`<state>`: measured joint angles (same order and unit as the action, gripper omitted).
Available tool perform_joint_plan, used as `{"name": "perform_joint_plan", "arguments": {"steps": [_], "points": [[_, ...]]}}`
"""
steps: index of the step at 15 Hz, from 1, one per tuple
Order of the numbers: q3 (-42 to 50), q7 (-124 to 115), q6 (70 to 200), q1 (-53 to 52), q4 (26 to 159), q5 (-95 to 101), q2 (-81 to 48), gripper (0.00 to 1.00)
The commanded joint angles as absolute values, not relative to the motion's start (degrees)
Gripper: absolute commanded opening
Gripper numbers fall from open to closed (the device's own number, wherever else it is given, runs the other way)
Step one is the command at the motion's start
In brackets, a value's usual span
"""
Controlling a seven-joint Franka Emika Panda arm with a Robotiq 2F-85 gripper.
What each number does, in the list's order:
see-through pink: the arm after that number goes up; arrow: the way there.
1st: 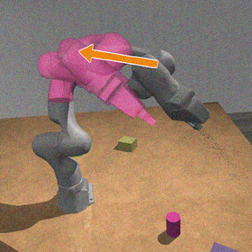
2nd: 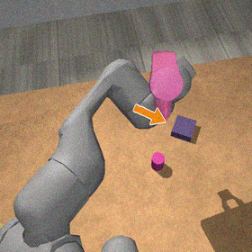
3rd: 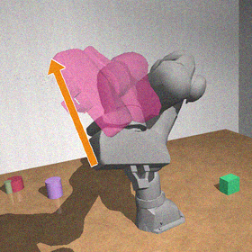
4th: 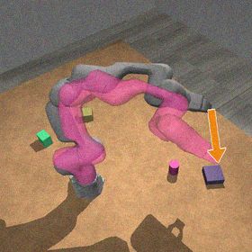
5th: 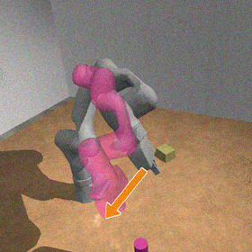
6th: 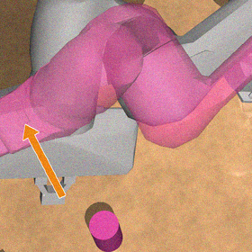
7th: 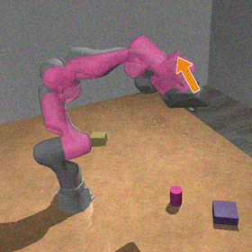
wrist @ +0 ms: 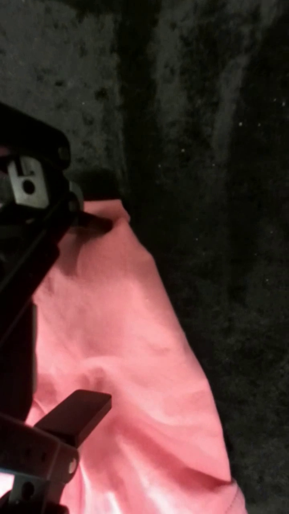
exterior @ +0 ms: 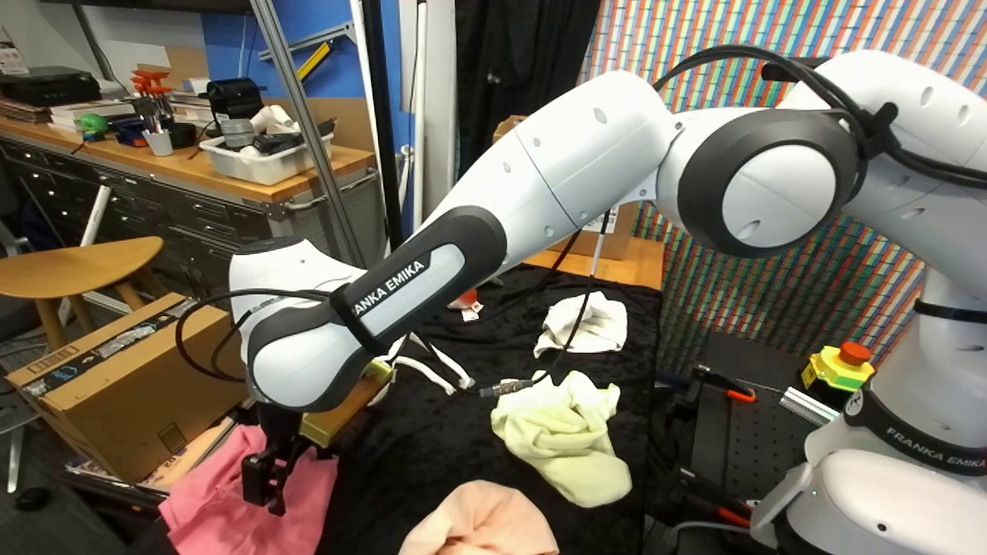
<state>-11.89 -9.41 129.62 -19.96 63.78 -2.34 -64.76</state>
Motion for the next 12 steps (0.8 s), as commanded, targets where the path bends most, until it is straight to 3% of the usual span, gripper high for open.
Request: {"name": "perform_joint_plan", "arguments": {"steps": [1, 3, 5, 6, 12], "points": [[-13.3, -7.5, 127.8, -20.2, 60.1, -4.7, -66.2, 1.0], [-13.6, -7.3, 127.7, -20.3, 59.8, -4.9, -66.1, 0.98], [-13.9, -7.2, 127.3, -20.5, 59.4, -5.2, -66.3, 0.73], [-13.9, -7.1, 127.1, -20.6, 59.3, -5.2, -66.3, 0.7], [-15.2, -5.7, 126.6, -19.6, 60.1, -4.5, -65.8, 0.23]]}}
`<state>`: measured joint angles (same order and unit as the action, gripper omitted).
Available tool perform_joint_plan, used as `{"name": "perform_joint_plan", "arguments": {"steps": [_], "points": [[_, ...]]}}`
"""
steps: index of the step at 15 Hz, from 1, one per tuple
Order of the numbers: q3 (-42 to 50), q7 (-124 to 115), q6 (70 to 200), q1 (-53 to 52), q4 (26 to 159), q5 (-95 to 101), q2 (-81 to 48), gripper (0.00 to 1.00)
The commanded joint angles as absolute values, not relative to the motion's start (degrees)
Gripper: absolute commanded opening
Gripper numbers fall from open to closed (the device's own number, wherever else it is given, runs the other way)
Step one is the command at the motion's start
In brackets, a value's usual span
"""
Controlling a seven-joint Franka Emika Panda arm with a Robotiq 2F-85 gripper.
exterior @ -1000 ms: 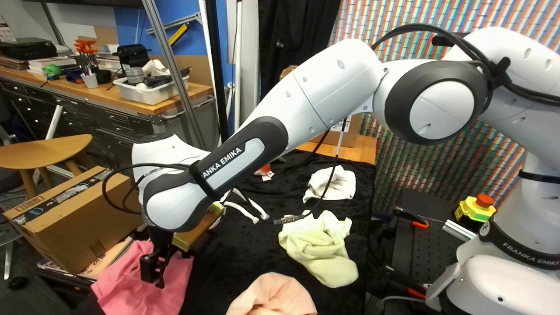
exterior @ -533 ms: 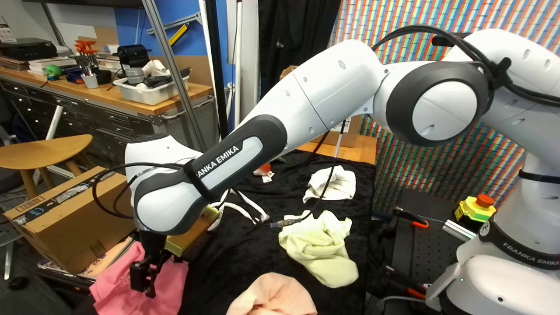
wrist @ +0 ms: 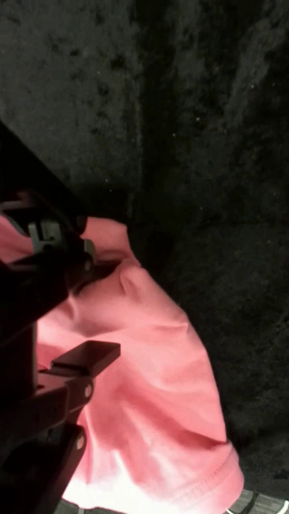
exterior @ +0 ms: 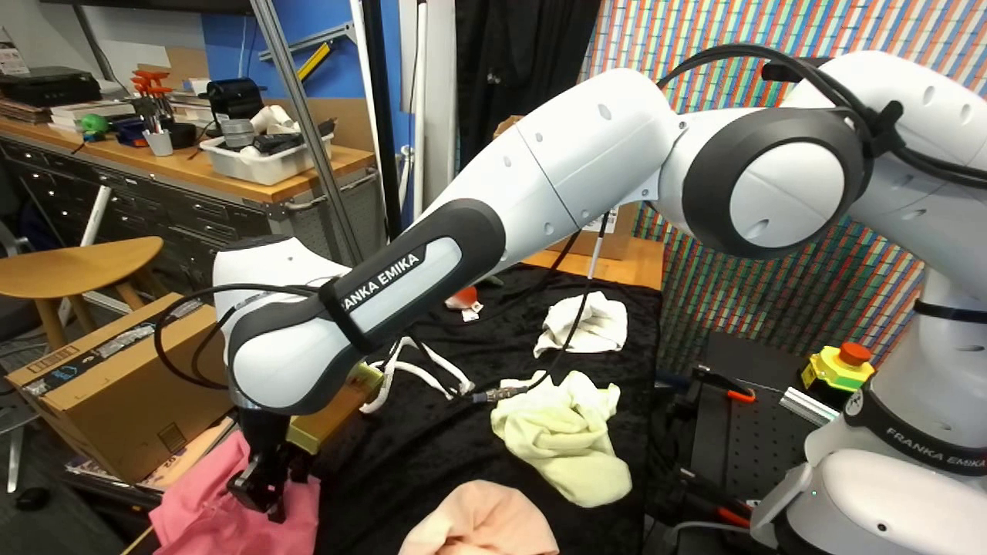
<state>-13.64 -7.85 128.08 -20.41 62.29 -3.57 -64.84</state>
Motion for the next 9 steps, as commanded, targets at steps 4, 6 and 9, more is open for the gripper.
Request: {"name": "perform_joint_plan", "arguments": {"steps": [4, 6, 9], "points": [[-15.4, -4.4, 125.7, -19.2, 61.0, -4.2, -64.2, 0.05], [-15.3, -4.2, 126.1, -19.4, 61.8, -3.8, -62.8, 0.03], [-15.2, -3.7, 126.9, -19.5, 63.9, -3.4, -59.8, 0.09]]}}
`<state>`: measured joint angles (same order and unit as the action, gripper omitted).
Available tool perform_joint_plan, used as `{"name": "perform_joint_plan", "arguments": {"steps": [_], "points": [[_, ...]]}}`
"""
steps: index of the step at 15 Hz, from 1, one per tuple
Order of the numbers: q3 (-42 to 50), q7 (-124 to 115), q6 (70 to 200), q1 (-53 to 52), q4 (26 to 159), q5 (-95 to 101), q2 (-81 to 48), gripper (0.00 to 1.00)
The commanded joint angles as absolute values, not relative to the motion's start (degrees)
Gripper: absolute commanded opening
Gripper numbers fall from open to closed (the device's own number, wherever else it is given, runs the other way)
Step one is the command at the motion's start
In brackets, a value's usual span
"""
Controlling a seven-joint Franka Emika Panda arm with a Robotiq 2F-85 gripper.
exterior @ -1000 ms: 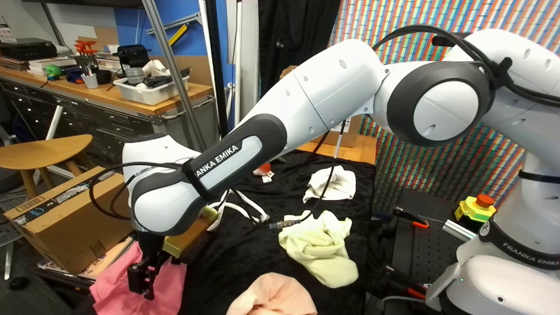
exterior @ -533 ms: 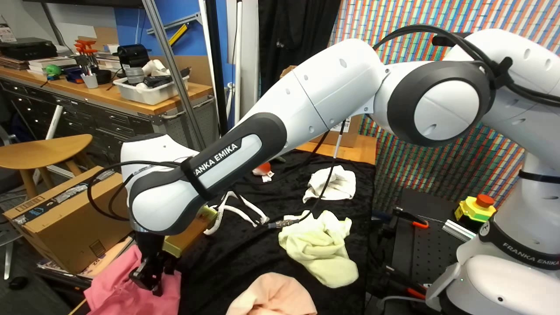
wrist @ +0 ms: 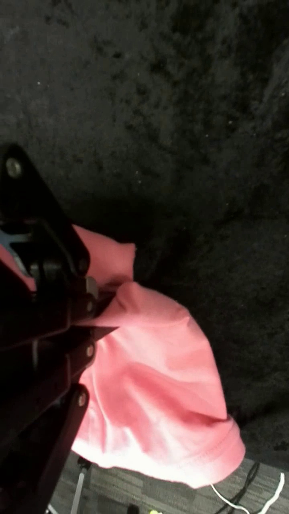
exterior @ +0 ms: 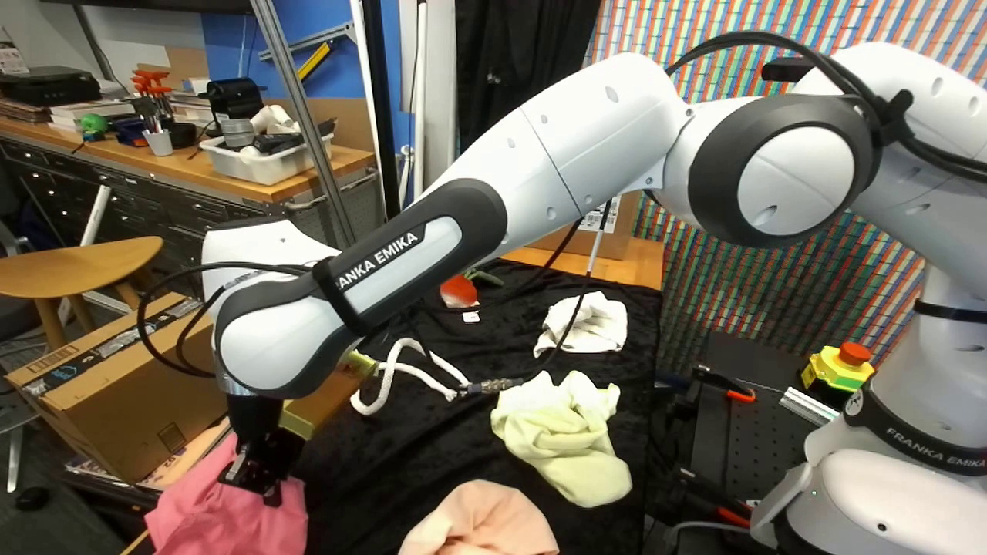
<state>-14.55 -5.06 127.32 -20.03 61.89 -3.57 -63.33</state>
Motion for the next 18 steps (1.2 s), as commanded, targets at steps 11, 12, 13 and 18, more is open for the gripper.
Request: {"name": "perform_joint_plan", "arguments": {"steps": [11, 12, 13, 18], "points": [[-17.9, 2.7, 128.4, -11.8, 80.3, -6.1, -40.3, 0.07], [-18.7, 4.0, 128.5, -10.0, 83.2, -6.7, -37.4, 0.08], [-19.1, 4.9, 128.4, -8.6, 85.2, -7.1, -35.6, 0.08], [-16.1, 8.7, 128.6, -5.1, 95.3, -11.2, -25.9, 0.07]]}}
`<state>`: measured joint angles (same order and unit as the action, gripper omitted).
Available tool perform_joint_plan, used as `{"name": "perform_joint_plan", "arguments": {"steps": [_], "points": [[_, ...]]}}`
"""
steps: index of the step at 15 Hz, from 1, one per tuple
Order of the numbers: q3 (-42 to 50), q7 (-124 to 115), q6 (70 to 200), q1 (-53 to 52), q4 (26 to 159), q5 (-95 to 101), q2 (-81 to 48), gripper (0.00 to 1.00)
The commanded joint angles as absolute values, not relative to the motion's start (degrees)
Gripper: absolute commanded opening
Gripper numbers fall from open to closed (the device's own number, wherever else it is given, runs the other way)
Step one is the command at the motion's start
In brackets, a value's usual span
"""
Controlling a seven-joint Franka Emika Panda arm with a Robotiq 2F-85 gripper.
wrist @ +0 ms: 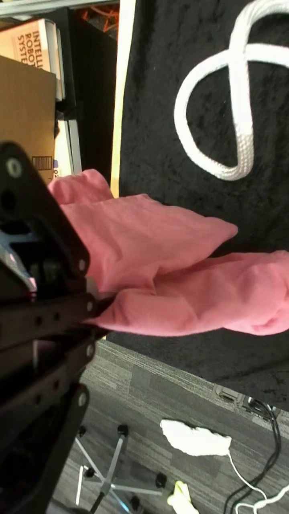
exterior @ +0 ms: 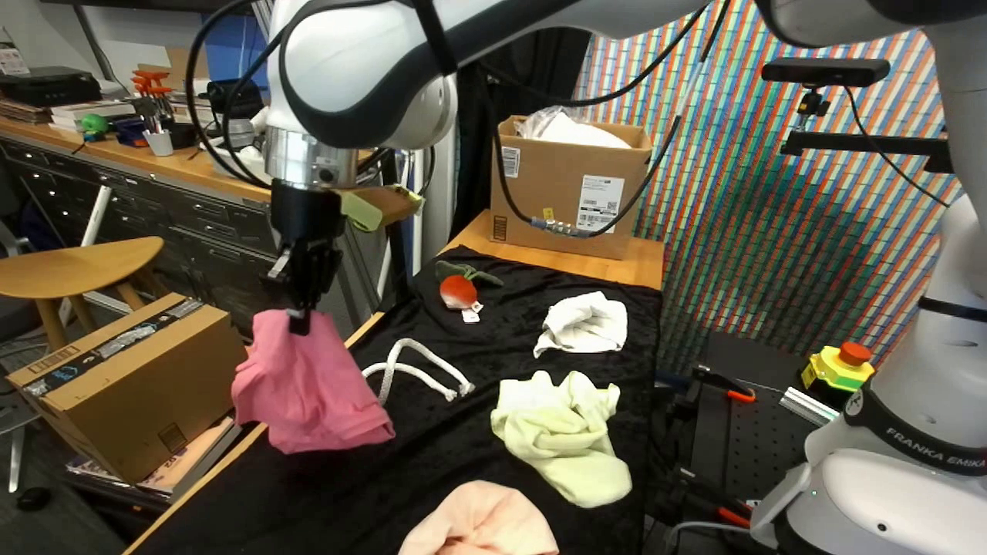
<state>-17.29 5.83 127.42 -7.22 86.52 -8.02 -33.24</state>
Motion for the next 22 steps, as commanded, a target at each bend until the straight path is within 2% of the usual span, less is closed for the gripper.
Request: {"name": "perform_joint_plan", "arguments": {"steps": [1, 7, 9, 18, 22], "points": [[-15.4, 8.9, 128.7, -4.7, 97.0, -11.4, -24.5, 0.08], [-10.9, 8.8, 129.1, -4.1, 105.9, -9.7, -19.9, 0.06], [-9.3, 7.5, 130.9, -4.6, 108.1, -7.9, -19.1, 0.32], [-2.9, -2.4, 142.1, -4.8, 119.6, 1.2, -14.1, 0.99], [0.4, -10.0, 146.4, -4.6, 126.6, 5.0, -10.9, 1.0]]}}
